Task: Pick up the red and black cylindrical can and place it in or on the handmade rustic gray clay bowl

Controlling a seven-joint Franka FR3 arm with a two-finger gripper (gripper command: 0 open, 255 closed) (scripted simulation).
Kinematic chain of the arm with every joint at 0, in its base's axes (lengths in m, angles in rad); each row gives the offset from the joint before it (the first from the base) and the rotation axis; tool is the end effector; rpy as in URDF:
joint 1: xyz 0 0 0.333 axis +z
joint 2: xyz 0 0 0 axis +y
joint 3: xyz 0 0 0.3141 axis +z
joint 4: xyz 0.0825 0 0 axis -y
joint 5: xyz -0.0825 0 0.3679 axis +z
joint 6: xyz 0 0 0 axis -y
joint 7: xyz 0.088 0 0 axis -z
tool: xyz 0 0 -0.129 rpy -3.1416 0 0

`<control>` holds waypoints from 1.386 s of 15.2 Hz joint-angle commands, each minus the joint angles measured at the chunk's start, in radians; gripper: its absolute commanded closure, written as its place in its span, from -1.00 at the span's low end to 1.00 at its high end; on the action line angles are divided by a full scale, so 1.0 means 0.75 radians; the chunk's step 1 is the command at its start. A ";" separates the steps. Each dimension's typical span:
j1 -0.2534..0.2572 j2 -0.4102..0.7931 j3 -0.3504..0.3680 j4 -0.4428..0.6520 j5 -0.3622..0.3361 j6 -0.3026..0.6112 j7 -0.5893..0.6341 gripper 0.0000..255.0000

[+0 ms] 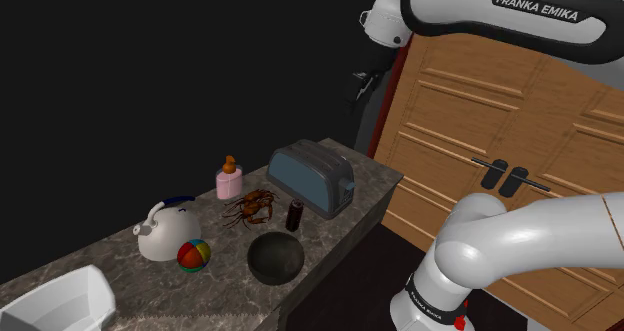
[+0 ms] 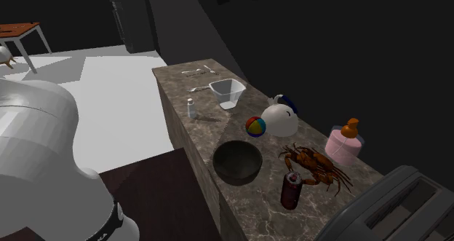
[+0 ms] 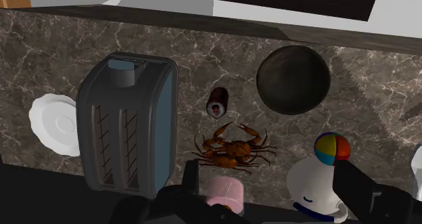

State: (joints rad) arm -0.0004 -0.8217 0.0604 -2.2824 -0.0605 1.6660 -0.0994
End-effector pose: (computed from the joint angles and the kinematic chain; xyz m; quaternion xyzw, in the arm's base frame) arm 0.2950 0.0175 0.6214 0.9908 0.0716 0.1004 0.0552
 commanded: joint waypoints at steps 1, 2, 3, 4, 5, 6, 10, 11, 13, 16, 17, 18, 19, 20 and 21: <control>0.000 0.000 0.000 0.000 0.000 0.000 0.000 -1.00; -0.001 0.006 -0.002 -0.039 -0.002 0.043 0.002 -1.00; -0.003 0.014 -0.004 -0.077 -0.004 0.087 0.004 -1.00; -0.005 0.024 -0.006 -0.113 -0.006 0.131 0.006 -1.00; -0.007 0.036 -0.008 -0.148 -0.008 0.175 0.008 -1.00; -0.009 0.050 -0.010 -0.181 -0.010 0.220 0.010 -1.00; -0.020 0.127 -0.017 -0.299 -0.021 0.405 0.020 -1.00; -0.023 0.151 -0.019 -0.324 -0.024 0.452 0.023 -1.00; -0.030 0.207 -0.022 -0.370 -0.032 0.549 0.029 -1.00; -0.042 0.308 -0.026 -0.425 -0.045 0.698 0.040 -1.00; -0.047 0.346 -0.027 -0.439 -0.050 0.748 0.045 -1.00; -0.052 0.386 -0.028 -0.452 -0.055 0.798 0.049 -1.00; -0.057 0.428 -0.028 -0.463 -0.061 0.849 0.054 -1.00; -0.063 0.472 -0.029 -0.471 -0.068 0.899 0.060 -1.00; -0.069 0.518 -0.029 -0.478 -0.075 0.949 0.065 -1.00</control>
State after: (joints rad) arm -0.0493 -0.4675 0.0360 -2.6364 -0.1131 2.3393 -0.0581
